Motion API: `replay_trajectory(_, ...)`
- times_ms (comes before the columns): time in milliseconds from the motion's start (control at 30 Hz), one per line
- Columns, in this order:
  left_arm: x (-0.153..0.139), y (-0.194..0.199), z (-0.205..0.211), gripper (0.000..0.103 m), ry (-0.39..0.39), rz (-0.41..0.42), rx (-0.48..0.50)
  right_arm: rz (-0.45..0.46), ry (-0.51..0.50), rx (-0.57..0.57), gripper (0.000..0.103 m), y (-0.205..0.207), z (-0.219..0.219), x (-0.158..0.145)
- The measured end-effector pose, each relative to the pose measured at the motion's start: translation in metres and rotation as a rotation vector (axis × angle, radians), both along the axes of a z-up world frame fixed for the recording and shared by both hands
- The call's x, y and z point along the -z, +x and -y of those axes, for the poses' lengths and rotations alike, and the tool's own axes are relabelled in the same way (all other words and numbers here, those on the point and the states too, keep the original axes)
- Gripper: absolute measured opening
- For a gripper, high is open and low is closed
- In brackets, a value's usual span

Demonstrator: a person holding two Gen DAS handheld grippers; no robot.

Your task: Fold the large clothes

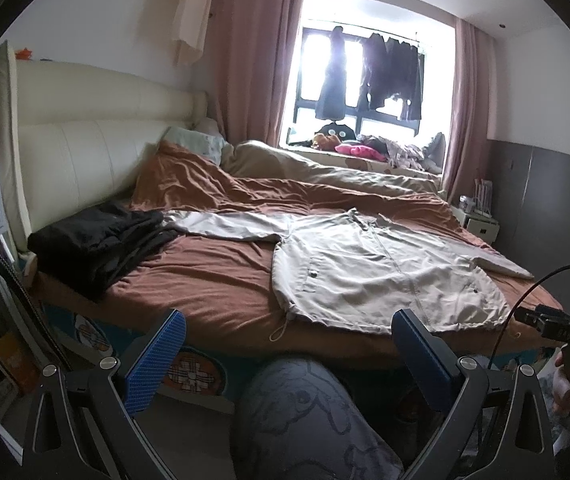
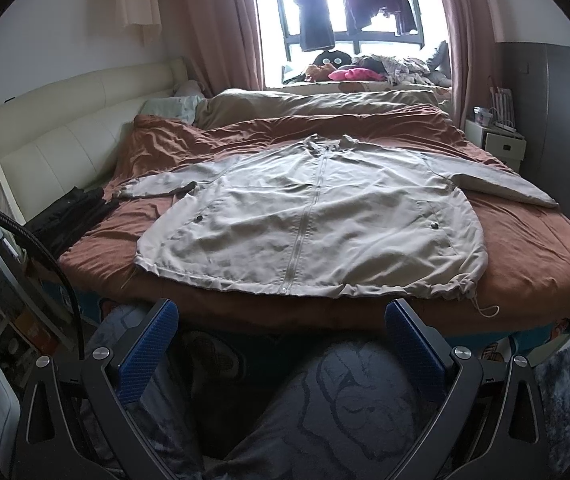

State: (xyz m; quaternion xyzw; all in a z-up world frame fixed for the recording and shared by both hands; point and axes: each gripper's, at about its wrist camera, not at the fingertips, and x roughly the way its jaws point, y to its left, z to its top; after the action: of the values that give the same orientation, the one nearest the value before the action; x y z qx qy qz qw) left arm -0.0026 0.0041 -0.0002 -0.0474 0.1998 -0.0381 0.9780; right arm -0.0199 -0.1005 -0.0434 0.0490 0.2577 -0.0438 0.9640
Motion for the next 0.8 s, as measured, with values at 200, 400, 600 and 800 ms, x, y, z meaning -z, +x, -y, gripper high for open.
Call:
replay_trajectory(200, -0.001, 0.009, 0.001, 0.103, 0.001, 0.002, 0.011, -0.001, -0.002, 0.010, 0.103, 0.003, 0.001, 0.001)
replay_trajectory(400, 0.005, 0.027, 0.006, 0.103, 0.030, -0.026, 0.031, -0.012, -0.003, 0.016, 0.103, 0.013, 0.004, 0.004)
replay_trajectory(600, 0.015, 0.056, 0.000, 0.103, 0.002, -0.074, 0.049, -0.024, -0.006, 0.017, 0.103, 0.031, 0.004, 0.008)
replay_trajectory(800, 0.019, 0.086, -0.008, 0.103, -0.029, -0.101, 0.040, -0.022, -0.008, 0.036, 0.103, 0.053, 0.012, 0.010)
